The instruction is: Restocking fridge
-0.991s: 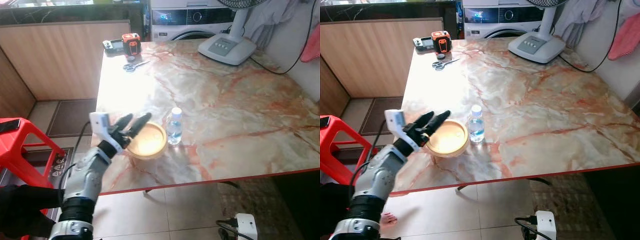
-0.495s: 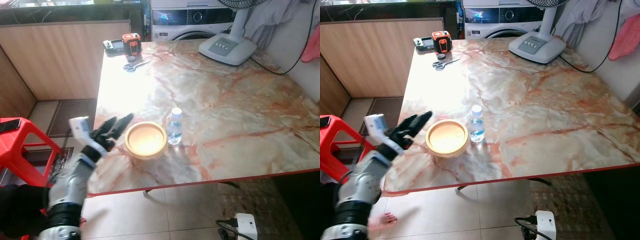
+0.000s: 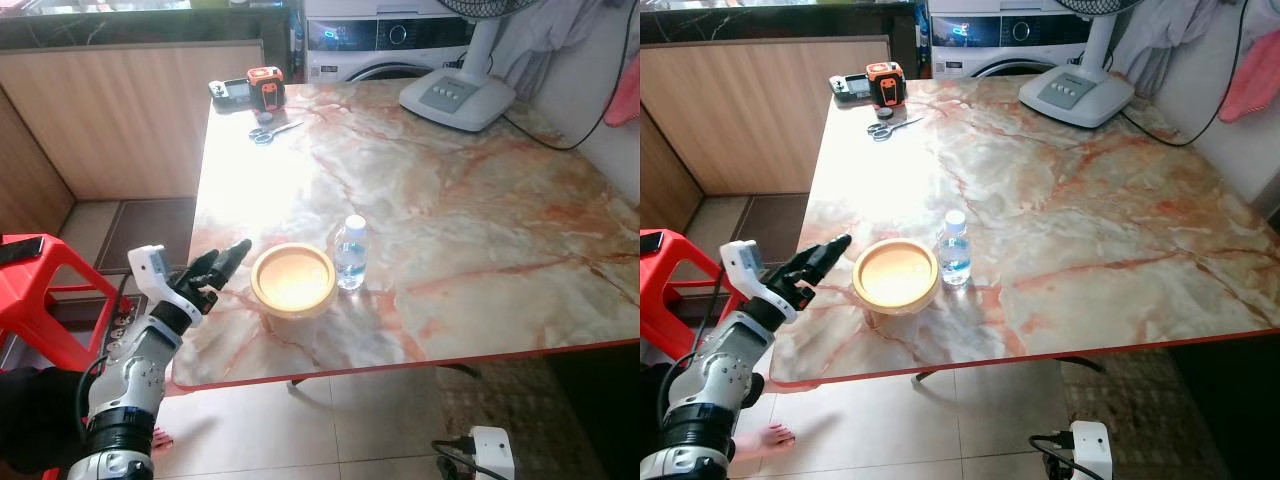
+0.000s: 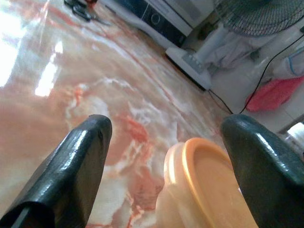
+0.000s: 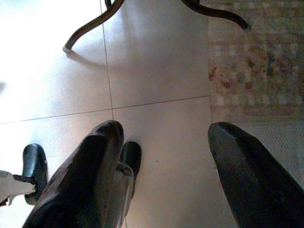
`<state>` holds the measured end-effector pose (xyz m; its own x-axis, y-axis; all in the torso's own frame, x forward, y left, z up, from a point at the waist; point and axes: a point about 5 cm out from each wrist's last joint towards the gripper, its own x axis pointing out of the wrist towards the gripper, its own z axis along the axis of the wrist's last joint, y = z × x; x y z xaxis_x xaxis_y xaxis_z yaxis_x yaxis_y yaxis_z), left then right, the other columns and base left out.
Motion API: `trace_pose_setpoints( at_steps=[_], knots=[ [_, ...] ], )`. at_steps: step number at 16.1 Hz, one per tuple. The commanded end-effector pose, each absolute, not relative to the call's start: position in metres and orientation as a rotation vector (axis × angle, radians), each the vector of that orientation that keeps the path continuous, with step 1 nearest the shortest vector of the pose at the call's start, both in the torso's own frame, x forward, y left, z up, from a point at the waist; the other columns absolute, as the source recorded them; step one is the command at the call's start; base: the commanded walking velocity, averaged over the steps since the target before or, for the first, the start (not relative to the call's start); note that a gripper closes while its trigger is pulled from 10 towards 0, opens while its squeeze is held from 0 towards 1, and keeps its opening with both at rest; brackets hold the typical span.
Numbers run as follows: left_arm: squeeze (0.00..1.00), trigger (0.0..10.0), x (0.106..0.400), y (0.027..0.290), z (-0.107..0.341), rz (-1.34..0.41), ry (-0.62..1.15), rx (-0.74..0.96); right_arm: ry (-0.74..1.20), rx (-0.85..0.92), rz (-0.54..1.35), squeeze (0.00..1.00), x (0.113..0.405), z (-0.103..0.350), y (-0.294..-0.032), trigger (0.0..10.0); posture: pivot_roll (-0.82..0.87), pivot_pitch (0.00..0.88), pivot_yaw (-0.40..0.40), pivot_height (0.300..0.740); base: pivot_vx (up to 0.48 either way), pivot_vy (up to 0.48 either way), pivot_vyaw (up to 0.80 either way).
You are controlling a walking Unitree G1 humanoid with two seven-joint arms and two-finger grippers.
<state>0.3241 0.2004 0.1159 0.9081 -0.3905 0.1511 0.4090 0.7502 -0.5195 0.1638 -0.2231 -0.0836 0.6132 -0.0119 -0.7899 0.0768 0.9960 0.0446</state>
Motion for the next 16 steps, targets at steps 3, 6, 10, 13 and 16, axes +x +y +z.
trace_pose_setpoints(
  at_steps=[3,6,10,13,16],
  knots=[
    [0.91,10.0,0.33,0.197,0.112,-0.43,-0.006,-0.549,0.923,0.075,-0.06,0.0,0.16,-0.085,-0.225,10.0,0.06,0.06,-0.042,0.74,0.0,0.0,0.0],
    [1.0,10.0,0.332,0.198,0.113,-0.424,-0.008,-0.558,0.924,0.075,-0.06,0.0,0.16,-0.085,-0.225,10.0,0.06,0.064,-0.043,0.74,0.0,0.0,0.0],
    [1.0,10.0,0.335,0.196,0.112,-0.442,-0.007,-0.565,0.924,0.076,-0.058,0.0,0.16,-0.085,-0.225,10.0,0.07,0.065,-0.043,0.74,0.0,0.0,0.0],
    [0.0,10.0,0.34,0.186,0.115,-0.481,0.002,-0.594,0.923,0.075,-0.059,0.0,0.16,-0.085,-0.225,10.0,0.06,0.066,-0.044,0.74,0.0,0.0,0.0],
    [0.0,10.0,0.344,0.175,0.117,-0.527,0.009,-0.606,0.924,0.075,-0.062,0.0,0.16,-0.085,-0.225,10.0,0.06,0.066,-0.044,0.74,0.0,0.0,0.0]
  ],
)
